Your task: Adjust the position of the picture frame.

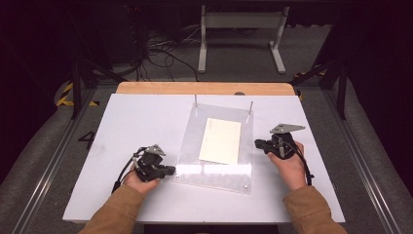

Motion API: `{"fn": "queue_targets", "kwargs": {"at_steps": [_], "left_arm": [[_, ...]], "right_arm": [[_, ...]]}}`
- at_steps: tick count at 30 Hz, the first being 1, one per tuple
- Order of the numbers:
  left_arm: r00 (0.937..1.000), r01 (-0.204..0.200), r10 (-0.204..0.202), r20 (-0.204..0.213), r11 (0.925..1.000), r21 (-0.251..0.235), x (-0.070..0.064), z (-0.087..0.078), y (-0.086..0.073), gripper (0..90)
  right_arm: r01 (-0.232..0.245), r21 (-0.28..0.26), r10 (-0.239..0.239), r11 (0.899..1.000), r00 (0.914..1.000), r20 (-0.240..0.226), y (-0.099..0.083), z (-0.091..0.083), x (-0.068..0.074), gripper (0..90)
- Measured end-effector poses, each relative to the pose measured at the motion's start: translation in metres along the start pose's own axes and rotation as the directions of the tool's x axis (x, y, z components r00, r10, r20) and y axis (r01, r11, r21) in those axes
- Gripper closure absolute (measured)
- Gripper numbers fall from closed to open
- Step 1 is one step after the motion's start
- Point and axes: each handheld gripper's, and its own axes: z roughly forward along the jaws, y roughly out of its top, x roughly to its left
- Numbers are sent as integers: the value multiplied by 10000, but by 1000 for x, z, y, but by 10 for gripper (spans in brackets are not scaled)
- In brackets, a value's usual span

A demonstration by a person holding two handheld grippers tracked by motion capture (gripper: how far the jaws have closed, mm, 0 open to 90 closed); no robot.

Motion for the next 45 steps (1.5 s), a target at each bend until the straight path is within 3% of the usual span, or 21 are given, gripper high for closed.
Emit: {"fn": "queue_targets", "kwargs": {"at_steps": [4,9,14,16,17,18,20,23,26,27,28,30,37,43,45], "left_arm": [[9983,-441,438,375,9990,87,-15,8,5,898],[9958,-738,733,541,9972,72,-31,19,12,898],[9944,-926,916,529,9955,173,-33,19,13,891],[9920,-1234,1226,296,9921,242,-35,16,12,861],[9929,-1136,1129,366,9934,183,-37,14,12,845],[9906,-1297,1294,454,9916,33,-37,11,12,829],[9876,-1485,1494,481,9887,-218,-40,5,14,781],[9809,-1799,1818,687,9831,-326,-44,0,15,708],[9770,-1841,1865,1029,9824,-332,-47,1,16,688],[9770,-1841,1865,1029,9824,-332,-47,1,16,684],[9745,-1991,2004,1005,9797,-234,-49,3,16,681],[9754,-1953,1964,997,9805,-207,-50,4,15,678],[9749,-2054,2043,889,9787,24,-51,10,14,665],[9711,-2276,2261,760,9737,119,-53,16,15,680],[9684,-2415,2396,691,9702,201,-55,16,15,722]], "right_arm": [[600,311,-591,9977,9978,-283,-3,-9,8,836],[440,82,-435,9990,9974,-576,-5,-24,8,810],[573,118,-560,9983,9944,-895,-9,-33,8,799],[1040,321,-1003,9941,9898,-1009,-11,-38,13,794],[1211,396,-1165,9919,9880,-1018,-11,-42,16,786],[1336,424,-1284,9901,9857,-1091,-11,-44,17,780],[1509,723,-1372,9859,9764,-1667,-12,-50,20,761],[1951,1001,-1751,9757,9680,-1799,-16,-57,24,757],[2333,1387,-2045,9625,9593,-1947,-22,-61,29,751],[2333,1387,-2045,9625,9593,-1947,-22,-61,29,751],[2527,1640,-2165,9535,9534,-2103,-28,-63,33,737],[2621,1718,-2235,9496,9507,-2150,-30,-63,34,733],[3171,2449,-2580,9162,9346,-2448,-41,-54,44,709],[3350,2717,-2702,9022,9300,-2494,-42,-48,45,708],[3438,2781,-2776,8969,9273,-2511,-41,-46,47,710]]}}
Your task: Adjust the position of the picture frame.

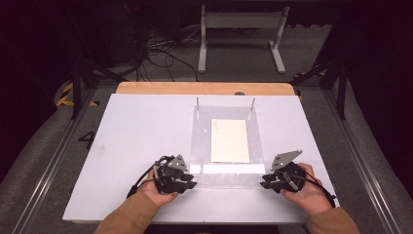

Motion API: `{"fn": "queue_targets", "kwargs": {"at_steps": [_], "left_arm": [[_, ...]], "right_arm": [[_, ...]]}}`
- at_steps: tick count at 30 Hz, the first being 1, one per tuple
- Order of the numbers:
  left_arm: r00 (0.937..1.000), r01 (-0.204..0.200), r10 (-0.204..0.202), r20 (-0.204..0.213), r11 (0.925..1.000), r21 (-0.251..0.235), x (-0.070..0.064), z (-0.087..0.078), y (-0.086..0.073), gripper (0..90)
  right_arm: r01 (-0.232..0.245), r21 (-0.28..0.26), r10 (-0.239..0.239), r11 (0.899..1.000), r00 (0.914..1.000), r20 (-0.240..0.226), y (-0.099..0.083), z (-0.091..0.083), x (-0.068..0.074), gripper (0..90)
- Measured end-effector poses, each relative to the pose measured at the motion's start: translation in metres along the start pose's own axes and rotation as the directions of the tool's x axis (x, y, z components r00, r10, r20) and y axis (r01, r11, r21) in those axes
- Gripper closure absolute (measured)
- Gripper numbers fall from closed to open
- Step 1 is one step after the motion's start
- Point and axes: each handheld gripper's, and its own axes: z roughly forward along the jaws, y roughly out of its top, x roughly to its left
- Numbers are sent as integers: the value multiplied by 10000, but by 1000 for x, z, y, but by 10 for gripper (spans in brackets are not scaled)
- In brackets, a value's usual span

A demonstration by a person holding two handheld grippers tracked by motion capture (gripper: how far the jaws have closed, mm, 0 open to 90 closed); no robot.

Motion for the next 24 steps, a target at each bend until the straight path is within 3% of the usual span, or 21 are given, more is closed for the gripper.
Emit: {"fn": "queue_targets", "kwargs": {"at_steps": [2,5,9,13,17,24], "left_arm": [[9998,-144,145,-141,9999,90,-1,0,1,758],[9998,-27,28,-213,10000,55,0,0,1,797],[9996,-102,101,-259,9999,-19,-1,2,2,786],[9967,-543,555,-600,9983,219,-3,4,7,806],[9969,-555,572,-547,9979,325,-2,4,7,822],[9976,-486,500,-470,9984,297,-2,4,7,828]], "right_arm": [[148,143,-149,9998,9999,70,1,2,0,713],[261,234,-263,9994,9996,71,2,4,1,716],[403,292,-408,9988,9990,171,4,5,3,720],[536,351,-543,9979,9984,178,7,7,5,746],[749,390,-765,9964,9962,418,8,8,6,819],[871,423,-890,9953,9949,466,8,7,6,829]]}}
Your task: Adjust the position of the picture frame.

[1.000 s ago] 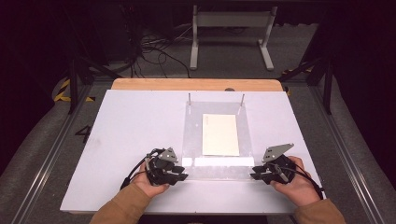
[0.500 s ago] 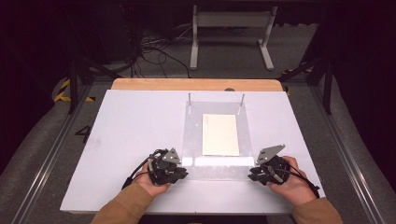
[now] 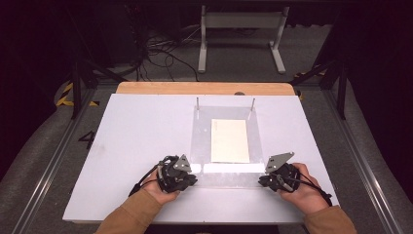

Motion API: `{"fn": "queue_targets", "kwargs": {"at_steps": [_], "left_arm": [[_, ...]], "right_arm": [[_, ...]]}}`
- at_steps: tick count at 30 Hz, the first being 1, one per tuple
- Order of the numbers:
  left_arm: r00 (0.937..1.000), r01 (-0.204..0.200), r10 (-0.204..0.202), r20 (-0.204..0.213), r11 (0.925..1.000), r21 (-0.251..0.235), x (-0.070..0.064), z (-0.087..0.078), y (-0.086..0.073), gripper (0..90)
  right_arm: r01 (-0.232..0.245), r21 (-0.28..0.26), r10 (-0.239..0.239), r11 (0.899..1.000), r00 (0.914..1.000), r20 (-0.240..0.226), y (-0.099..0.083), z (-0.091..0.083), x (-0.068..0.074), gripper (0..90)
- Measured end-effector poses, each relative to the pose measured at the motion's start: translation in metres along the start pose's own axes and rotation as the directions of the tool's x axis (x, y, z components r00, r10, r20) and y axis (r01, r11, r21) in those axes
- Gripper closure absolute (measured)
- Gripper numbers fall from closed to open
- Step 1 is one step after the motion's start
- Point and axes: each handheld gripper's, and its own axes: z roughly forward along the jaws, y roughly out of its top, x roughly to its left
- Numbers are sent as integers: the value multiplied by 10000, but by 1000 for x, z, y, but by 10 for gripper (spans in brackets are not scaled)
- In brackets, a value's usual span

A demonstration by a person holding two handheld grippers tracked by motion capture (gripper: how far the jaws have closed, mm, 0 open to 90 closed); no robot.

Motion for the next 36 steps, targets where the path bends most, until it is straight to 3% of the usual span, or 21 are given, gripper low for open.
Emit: {"fn": "queue_targets", "kwargs": {"at_steps": [6,8,12,16,22,23,24,25,26,30,36], "left_arm": [[9998,-182,182,36,9998,21,0,-1,0,828],[9998,-46,47,175,9999,-95,0,0,-1,828],[9989,-192,191,434,9998,29,-3,-2,-2,827],[9955,-277,270,907,9996,55,-9,-4,-6,827],[9852,-288,255,1695,9994,173,-17,-9,-14,835],[9732,-302,257,2287,9994,159,-16,-11,-16,900],[9543,-238,182,2984,9996,151,-19,-9,-18,899],[9454,-613,419,3233,9969,500,-26,-4,-19,899],[9624,-1078,886,2568,9923,614,-38,-1,-19,899],[9613,-1336,1246,2456,9908,200,-46,-11,-12,898],[9764,-542,591,2076,9981,-292,-32,-15,-17,896]], "right_arm": [[130,14,-130,9999,9999,-26,0,0,1,830],[116,0,-116,9999,9999,-68,-1,-1,1,830],[251,43,-250,9997,9996,-153,-2,-2,3,830],[396,226,-384,9990,9979,-530,-5,-5,9,830],[618,461,-578,9970,9948,-838,-8,-9,20,830],[681,478,-637,9965,9939,-897,-9,-10,22,830],[677,469,-630,9966,9935,-949,-10,-11,24,830],[691,452,-642,9966,9927,-1024,-11,-11,26,830],[748,426,-697,9963,9913,-1117,-11,-11,27,830],[712,265,-677,9971,9909,-1167,-14,-11,27,830],[993,289,-951,9946,9881,-1206,-14,-12,29,829]]}}
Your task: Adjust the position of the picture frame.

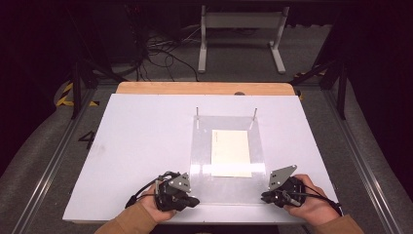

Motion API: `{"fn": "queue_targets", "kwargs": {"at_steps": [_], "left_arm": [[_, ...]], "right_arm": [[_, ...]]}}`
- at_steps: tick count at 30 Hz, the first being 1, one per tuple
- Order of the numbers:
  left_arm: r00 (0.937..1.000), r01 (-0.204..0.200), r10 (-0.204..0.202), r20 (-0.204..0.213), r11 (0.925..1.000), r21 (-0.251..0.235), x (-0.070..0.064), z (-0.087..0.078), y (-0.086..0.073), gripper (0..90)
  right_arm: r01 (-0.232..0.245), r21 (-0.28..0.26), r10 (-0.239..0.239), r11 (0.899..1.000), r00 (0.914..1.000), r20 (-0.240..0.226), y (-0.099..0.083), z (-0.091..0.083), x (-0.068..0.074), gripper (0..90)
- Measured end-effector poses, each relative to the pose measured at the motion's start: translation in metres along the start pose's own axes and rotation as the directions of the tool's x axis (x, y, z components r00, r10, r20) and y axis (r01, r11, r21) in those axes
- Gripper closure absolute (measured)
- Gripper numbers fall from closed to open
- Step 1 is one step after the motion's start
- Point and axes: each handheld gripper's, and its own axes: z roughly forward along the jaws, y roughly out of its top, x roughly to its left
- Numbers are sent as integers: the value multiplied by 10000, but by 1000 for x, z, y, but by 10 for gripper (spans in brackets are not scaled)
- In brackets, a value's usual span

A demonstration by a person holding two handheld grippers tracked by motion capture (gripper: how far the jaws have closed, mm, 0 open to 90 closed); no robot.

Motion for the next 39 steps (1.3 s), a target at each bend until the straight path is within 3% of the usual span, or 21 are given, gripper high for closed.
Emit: {"fn": "queue_targets", "kwargs": {"at_steps": [3,10,13,17,19,24,30,34,37,39], "left_arm": [[9990,208,-219,-382,9993,-296,5,-4,-2,867],[9952,58,-35,-982,9997,222,6,3,-3,716],[9971,-163,183,-733,9995,271,5,5,-3,819],[9974,-221,248,-681,9989,403,4,4,-2,824],[9989,-137,156,-436,9990,422,4,4,-2,825],[9991,-420,422,-19,9978,521,-3,7,-1,824],[9946,-871,825,631,9935,734,-11,12,3,824],[9942,-803,749,774,9944,685,-11,13,3,822],[9935,-810,766,843,9955,500,-9,11,2,816],[9943,-632,634,862,9980,-45,-8,5,3,787]], "right_arm": [[51,6,-51,10000,10000,-70,0,0,2,829],[187,25,-186,9998,9996,-222,0,0,4,829],[194,-21,-195,9998,9994,-273,-1,0,4,829],[206,-7,-206,9998,9991,-361,-1,0,6,829],[247,51,-245,9997,9989,-406,-1,-1,7,829],[315,139,-304,9994,9966,-766,-5,-3,10,828],[325,282,-288,9991,9921,-1225,-13,-8,14,827],[182,308,-137,9994,9897,-1425,-15,-9,14,825],[137,-215,-167,9997,9886,-1498,-17,-10,11,798],[-83,-853,-34,9963,9907,-1361,-16,-14,8,766]]}}
